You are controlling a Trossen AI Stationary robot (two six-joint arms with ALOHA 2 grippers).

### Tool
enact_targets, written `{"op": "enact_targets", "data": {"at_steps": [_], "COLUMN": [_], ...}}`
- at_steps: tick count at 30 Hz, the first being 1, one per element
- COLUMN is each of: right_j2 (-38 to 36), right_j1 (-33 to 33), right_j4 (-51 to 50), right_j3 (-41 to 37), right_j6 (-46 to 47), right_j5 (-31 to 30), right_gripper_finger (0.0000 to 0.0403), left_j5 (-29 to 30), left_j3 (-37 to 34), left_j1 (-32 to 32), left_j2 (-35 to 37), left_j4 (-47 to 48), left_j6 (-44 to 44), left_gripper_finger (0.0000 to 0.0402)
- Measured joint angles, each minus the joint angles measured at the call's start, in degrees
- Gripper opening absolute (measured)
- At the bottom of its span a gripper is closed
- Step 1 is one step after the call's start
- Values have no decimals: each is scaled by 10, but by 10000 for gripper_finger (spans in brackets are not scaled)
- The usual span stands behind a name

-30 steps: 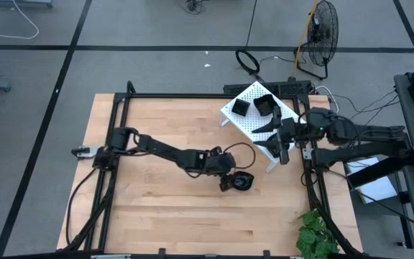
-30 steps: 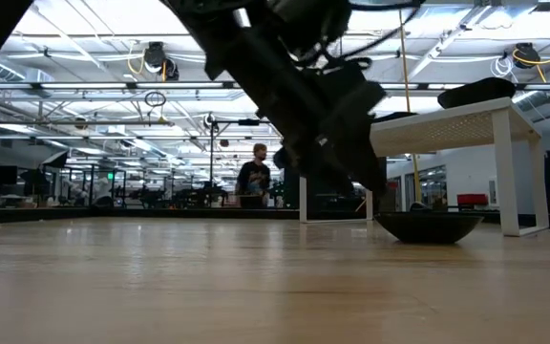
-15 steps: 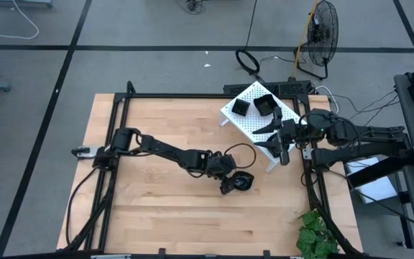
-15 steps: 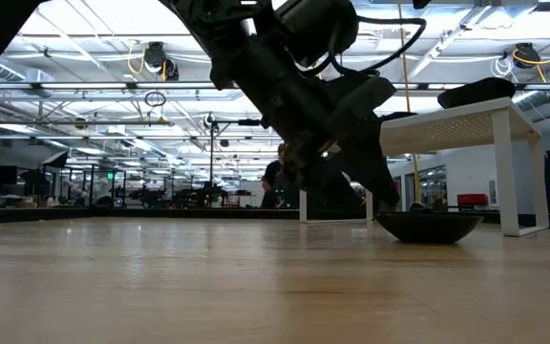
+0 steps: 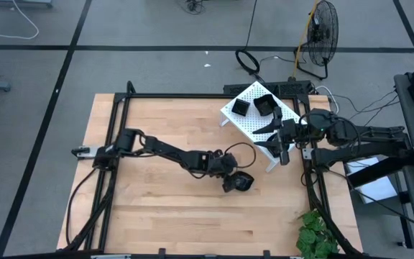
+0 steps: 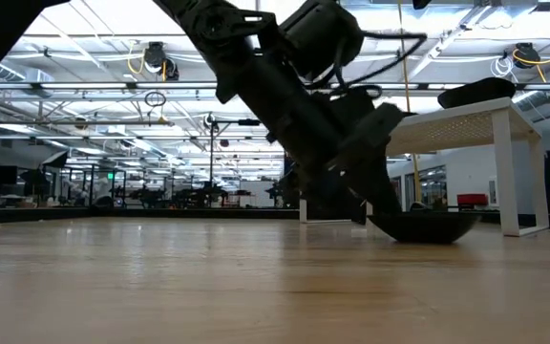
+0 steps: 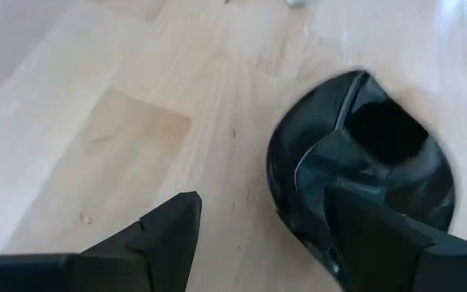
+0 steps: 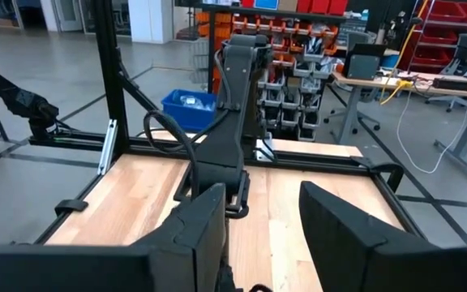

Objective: Pick & Place Mini shaped plates
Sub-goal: Stack the black leaf shaped plate on top of the other black leaf shaped plates on the shelf

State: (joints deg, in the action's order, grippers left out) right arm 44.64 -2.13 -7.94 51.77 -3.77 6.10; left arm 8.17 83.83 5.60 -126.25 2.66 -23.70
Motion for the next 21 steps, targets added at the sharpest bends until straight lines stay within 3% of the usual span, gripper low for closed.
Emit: {"op": "enact_targets", "data": {"at_steps": [9, 21], "right_j2": [0, 0], "right_j1": [0, 0], "right_j4": [0, 0], "right_j3": [0, 0], "right_j6": [-1, -1], "right_j5": [0, -1], "right_gripper_finger": [144, 144], "left_j5": [-21, -55], "left_j3": [0, 0], "left_j1": [-2, -2], "left_j2": [2, 2], "left_j4": [-4, 4], "left_j6": [7, -15], "left_gripper_finger": [253, 96]}}
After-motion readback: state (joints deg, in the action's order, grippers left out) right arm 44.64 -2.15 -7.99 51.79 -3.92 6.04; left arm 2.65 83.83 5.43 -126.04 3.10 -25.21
